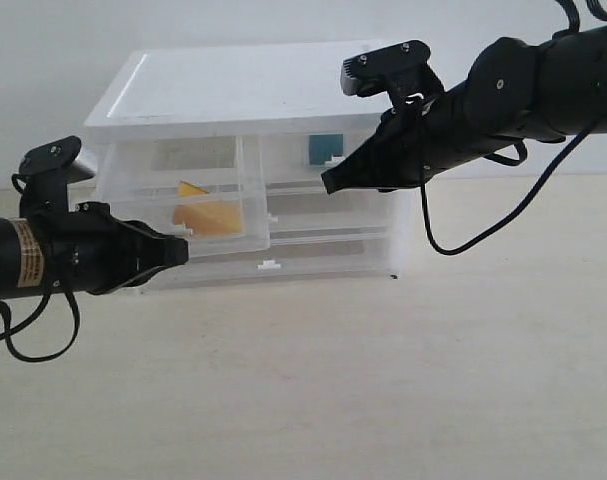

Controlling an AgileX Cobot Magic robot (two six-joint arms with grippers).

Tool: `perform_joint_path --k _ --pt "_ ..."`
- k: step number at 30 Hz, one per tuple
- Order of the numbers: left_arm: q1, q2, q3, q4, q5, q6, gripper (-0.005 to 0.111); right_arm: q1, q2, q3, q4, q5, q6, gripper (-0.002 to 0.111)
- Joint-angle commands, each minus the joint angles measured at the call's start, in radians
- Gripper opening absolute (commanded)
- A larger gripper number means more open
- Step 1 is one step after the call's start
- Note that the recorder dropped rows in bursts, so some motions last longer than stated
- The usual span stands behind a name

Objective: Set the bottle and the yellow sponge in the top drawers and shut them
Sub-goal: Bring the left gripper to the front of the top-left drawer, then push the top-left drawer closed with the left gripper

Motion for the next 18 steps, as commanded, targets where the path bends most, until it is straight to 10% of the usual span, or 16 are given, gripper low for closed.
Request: perform_joint_path --k 1,18 --pt "0.0 -0.003 -0.088 -0.039 0.05 0.03 0.004 0.001 0.001 -0.004 -0.009 -0.005 -0.002 0.0" --pt "-0.003 -0.102 -0.081 0.276 0.222 -0.158 0.004 0.001 0.001 -0.004 -0.009 -0.015 -0.015 0.0"
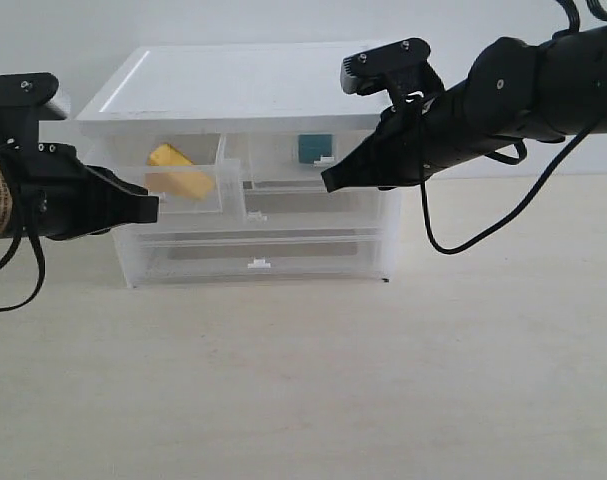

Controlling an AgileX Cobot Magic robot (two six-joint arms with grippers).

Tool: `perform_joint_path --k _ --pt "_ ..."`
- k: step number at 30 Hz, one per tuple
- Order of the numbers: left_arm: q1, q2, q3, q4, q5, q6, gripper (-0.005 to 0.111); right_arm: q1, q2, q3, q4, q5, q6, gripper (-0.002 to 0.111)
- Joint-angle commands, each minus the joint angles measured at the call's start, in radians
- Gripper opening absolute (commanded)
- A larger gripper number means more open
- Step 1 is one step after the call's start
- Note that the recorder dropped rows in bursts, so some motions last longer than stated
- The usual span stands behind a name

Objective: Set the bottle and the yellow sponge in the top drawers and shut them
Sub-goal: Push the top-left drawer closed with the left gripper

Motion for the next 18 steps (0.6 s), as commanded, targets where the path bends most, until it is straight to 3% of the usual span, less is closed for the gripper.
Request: perform_joint_path --k 1,7,18 --pt "-0.001 0.008 0.007 0.011 0.008 -0.016 0.004 0.001 0.001 -0.004 -0.009 0.0 -0.007 0.0" --pt "-0.001 0.041 -0.02 0.009 -0.01 -0.009 0.004 0.001 0.001 -0.004 -0.009 0.01 -0.005 0.0" --pt "0.001 0.138 -0.204 0.009 0.039 0.049 0.004 0.001 0.001 -0.004 -0.009 0.027 0.0 0.0"
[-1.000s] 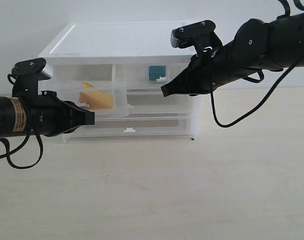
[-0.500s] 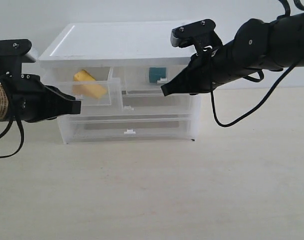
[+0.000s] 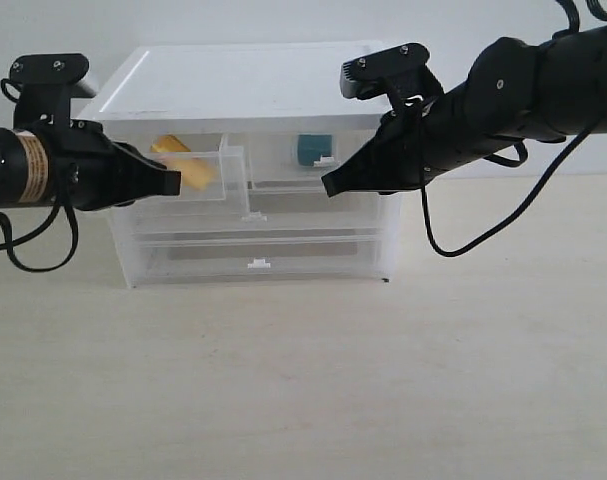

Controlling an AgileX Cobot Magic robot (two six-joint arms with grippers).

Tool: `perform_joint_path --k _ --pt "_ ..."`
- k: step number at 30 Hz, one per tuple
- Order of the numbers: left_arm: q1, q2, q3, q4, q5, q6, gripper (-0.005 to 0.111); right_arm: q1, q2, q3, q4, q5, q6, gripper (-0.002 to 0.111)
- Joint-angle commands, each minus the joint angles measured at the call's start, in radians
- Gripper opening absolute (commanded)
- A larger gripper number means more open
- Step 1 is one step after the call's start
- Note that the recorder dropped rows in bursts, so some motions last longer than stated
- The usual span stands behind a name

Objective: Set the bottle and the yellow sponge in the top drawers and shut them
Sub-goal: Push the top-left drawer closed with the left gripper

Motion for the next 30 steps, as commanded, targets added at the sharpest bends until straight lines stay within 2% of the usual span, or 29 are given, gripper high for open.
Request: perform_joint_path --k 1,5,15,22,26,30 --pt "0.001 0.033 -0.074 0.001 0.058 0.035 0.004 0.001 0.001 -0.004 -0.009 0.001 -0.003 0.0" --pt "0.001 0.059 -0.12 0.003 0.122 0.078 0.004 0.001 0.001 -0.004 -0.009 0.001 -0.003 0.0" --pt "0.003 0.057 -0.128 0.003 0.081 0.078 0.004 0.001 0.001 -0.004 -0.013 -0.001 -0.003 0.0" --pt "0.003 0.041 -0.128 0.003 0.114 0.108 0.004 0.001 0.001 -0.004 -0.013 0.003 -0.003 0.0" --pt "0.003 0.021 -0.098 0.002 0.09 0.108 0.004 0.001 0.001 -0.004 -0.013 0.009 0.001 0.0" --pt "0.003 -0.056 -0.01 -0.054 -0.003 0.106 0.004 0.001 0.001 -0.004 -0.013 0.011 0.001 0.0"
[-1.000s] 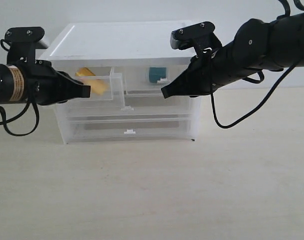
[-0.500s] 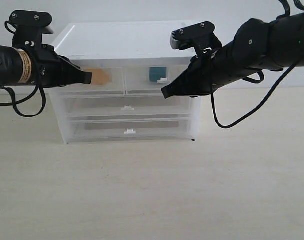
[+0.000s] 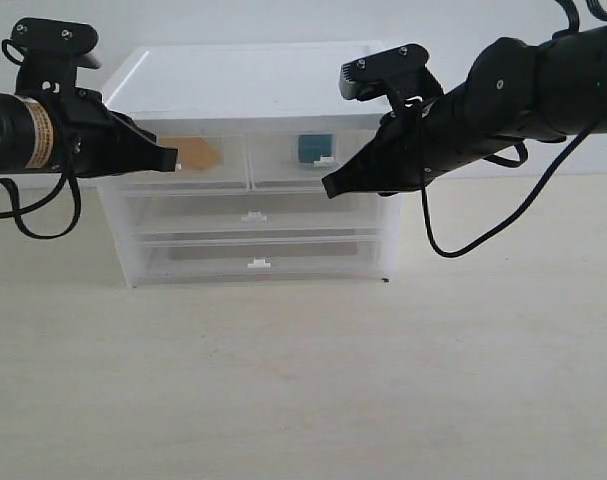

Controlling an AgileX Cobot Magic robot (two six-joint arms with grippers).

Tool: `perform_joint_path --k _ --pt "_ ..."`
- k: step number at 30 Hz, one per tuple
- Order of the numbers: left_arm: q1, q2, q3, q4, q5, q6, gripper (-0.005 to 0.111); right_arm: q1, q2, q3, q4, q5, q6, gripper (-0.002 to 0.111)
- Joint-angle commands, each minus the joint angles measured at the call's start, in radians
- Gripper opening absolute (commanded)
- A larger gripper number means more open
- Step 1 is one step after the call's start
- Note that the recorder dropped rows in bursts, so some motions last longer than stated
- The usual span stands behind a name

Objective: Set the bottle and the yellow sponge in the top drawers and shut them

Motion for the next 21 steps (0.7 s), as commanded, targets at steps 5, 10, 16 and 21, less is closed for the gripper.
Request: perform_joint_path --k 5,10,16,21 --pt "0.003 -0.103 0.175 -0.257 -0.096 0.214 0.004 0.001 0.001 -0.004 -0.008 0.004 0.001 0.0" --pt "0.003 -0.007 0.186 -0.662 -0.194 0.602 0.004 0.001 0.001 -0.004 -0.008 0.008 0.006 0.0" --pt "0.003 0.101 0.148 -1.127 -0.396 1.012 0.004 0.001 0.001 -0.004 -0.008 -0.017 0.0 0.0" --pt "0.006 0.156 0.057 -1.158 -0.273 1.101 0.004 -0.003 0.001 -0.004 -0.012 -0.08 -0.006 0.0"
